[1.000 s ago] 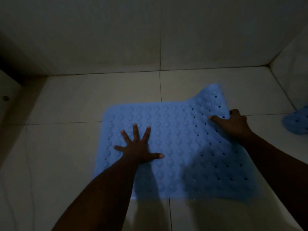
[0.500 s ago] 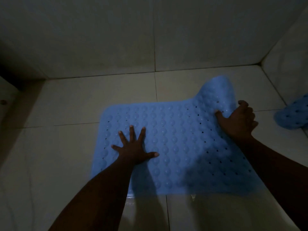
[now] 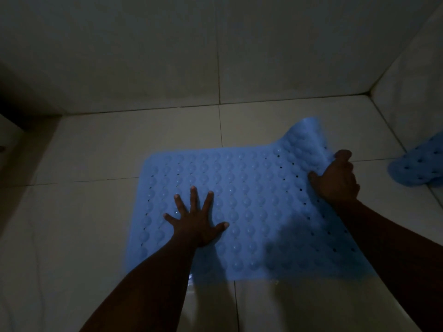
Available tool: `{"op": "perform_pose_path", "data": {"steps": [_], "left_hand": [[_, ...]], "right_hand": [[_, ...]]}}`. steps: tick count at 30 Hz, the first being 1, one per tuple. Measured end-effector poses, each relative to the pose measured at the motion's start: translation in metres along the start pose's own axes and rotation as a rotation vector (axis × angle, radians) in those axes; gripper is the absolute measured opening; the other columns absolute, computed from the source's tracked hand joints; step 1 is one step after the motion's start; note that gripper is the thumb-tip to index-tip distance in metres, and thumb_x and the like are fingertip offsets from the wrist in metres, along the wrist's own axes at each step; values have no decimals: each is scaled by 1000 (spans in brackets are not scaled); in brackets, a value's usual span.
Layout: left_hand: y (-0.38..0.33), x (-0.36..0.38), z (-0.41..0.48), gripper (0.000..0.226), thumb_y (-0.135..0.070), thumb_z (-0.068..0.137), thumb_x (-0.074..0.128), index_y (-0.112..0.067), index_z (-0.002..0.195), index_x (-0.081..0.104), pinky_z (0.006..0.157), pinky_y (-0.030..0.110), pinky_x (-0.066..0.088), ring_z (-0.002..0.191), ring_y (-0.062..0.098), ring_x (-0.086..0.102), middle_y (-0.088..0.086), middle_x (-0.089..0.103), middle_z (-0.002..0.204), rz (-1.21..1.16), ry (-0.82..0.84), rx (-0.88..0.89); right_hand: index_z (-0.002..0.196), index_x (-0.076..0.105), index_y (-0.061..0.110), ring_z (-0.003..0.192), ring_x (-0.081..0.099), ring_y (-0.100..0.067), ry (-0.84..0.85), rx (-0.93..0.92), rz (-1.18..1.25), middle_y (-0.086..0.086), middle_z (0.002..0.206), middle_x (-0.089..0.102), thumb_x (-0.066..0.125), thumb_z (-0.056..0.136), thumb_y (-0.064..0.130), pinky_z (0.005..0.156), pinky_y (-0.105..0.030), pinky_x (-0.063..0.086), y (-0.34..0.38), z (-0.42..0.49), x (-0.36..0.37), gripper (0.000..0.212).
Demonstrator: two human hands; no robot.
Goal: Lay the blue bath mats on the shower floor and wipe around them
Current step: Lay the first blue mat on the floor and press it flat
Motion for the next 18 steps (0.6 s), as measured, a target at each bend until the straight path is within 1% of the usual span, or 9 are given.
{"op": "perform_pose_path", "data": {"steps": [3, 5, 6, 7, 9, 11, 12, 14, 18], "left_hand": [[-2, 3, -1, 107, -97, 71, 28, -50, 146, -32, 105, 84, -5, 139, 47, -40, 0, -52, 150, 20, -17, -9], [0, 5, -4, 105, -98, 71, 24, -50, 146, -32, 106, 82, -6, 139, 46, -41, -1, -53, 150, 25, -31, -11], [1, 5, -5, 105, -99, 70, 22, -51, 146, -32, 106, 82, -6, 139, 46, -41, -2, -53, 150, 24, -35, -9], [2, 5, -5, 105, -99, 69, 22, -52, 146, -32, 106, 82, -6, 139, 46, -41, -2, -53, 149, 21, -36, -8], [2, 5, -4, 105, -100, 69, 22, -52, 145, -33, 107, 82, -4, 140, 46, -40, -3, -53, 149, 19, -27, -12], [2, 5, -5, 106, -99, 69, 24, -52, 145, -33, 107, 82, -3, 140, 47, -40, -3, -53, 149, 12, -15, -22], [2, 6, -5, 106, -99, 69, 25, -52, 145, -33, 107, 83, -2, 140, 47, -39, -3, -53, 150, 6, -11, -26], [3, 5, -5, 107, -99, 69, 27, -53, 145, -31, 108, 83, 1, 141, 47, -37, -4, -52, 150, 0, -5, -25], [6, 1, -6, 106, -99, 69, 28, -54, 145, -31, 107, 83, 3, 142, 47, -36, -4, -51, 151, 8, 4, -13]], "right_hand": [[134, 32, 18, 125, 40, -45, -189, -92, -149, -23, 135, 40, 76, 70, 40, 98, -57, 33, -4, 0, -14, 80], [137, 36, 18, 133, 33, -41, -271, -205, -233, -20, 142, 37, 65, 69, 49, 101, -55, 29, -3, -6, -15, 80], [137, 40, 19, 136, 30, -39, -258, -247, -266, -18, 144, 36, 60, 68, 51, 102, -55, 28, -1, -8, -10, 78], [137, 44, 21, 139, 28, -36, -193, -256, -288, -16, 145, 36, 58, 70, 53, 105, -56, 27, -2, -8, -1, 75], [140, 44, 29, 145, 20, -32, 82, -194, -300, -11, 153, 31, 61, 78, 57, 111, -59, 24, -12, -7, 31, 70], [150, 29, 37, 150, 11, -32, 388, -131, -352, -5, 163, 17, 62, 82, 63, 114, -65, 20, -27, -18, 68, 80], [153, 21, 39, 151, 5, -32, 491, -121, -385, -3, 166, 7, 61, 83, 66, 114, -68, 17, -34, -26, 82, 85], [154, 11, 44, 152, -5, -33, 563, -136, -422, 3, 167, -6, 58, 84, 68, 113, -71, 13, -39, -34, 96, 87], [155, 10, 44, 152, -8, -36, 581, -148, -435, 6, 167, -6, 58, 85, 67, 112, -74, 13, -33, -29, 94, 87]]}}
Point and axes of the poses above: each hand's wrist, its own z-axis towards the middle knuckle, its own x-axis out of the palm, y = z × x, the point moved 8 cm from there along z, towards the middle knuckle
